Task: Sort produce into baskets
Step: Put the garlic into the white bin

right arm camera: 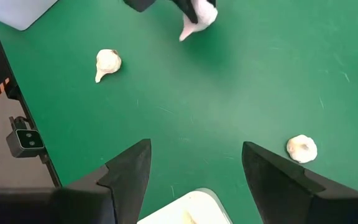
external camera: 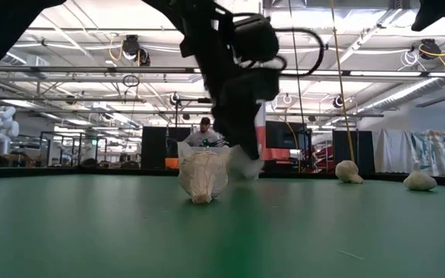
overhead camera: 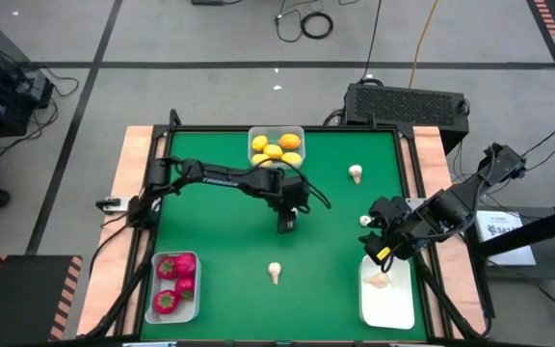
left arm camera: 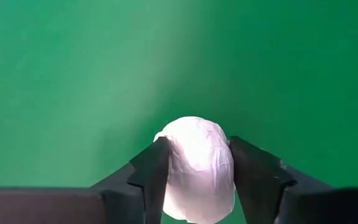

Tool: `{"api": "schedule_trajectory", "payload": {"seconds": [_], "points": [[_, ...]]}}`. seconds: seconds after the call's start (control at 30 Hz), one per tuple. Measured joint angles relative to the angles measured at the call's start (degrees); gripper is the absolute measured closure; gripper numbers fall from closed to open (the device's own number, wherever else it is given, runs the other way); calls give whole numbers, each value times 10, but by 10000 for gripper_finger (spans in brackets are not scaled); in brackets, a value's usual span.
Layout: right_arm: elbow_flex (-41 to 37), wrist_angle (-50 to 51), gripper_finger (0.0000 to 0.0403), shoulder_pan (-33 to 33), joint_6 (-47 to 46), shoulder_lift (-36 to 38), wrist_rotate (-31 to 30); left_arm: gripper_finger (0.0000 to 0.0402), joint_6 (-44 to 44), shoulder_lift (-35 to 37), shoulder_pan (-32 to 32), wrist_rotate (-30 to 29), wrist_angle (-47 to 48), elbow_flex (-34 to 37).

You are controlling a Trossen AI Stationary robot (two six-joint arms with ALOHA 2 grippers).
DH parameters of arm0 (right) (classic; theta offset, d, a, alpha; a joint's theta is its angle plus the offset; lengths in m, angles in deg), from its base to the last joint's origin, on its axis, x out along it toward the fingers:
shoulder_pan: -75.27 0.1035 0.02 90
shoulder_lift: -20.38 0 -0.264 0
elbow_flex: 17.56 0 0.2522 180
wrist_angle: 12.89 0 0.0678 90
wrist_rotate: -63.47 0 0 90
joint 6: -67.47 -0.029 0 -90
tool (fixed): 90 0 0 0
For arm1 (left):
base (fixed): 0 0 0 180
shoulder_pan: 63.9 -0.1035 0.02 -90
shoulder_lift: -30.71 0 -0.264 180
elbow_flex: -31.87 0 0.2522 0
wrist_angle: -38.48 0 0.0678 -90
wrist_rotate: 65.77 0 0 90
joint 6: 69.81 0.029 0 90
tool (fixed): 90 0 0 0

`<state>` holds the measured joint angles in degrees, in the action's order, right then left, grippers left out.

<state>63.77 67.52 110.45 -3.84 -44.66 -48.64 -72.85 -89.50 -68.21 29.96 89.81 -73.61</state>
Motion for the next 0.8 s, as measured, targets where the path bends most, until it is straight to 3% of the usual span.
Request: {"api": "schedule_trajectory", "payload": {"seconds": [0.1,0.27,0.57,0.8], "points": [[0,0,161,0,0,0,0,242,-24,3,12,47,-23,-18],[0,0,161,0,-1,0,0,243,-64,5,55,93,-174,-36],[0,20,161,2,-46,1,64,244,-61,-21,130,25,-450,-38],[0,24,161,10,-59,4,111,244,-77,-78,139,35,-524,-66]]}}
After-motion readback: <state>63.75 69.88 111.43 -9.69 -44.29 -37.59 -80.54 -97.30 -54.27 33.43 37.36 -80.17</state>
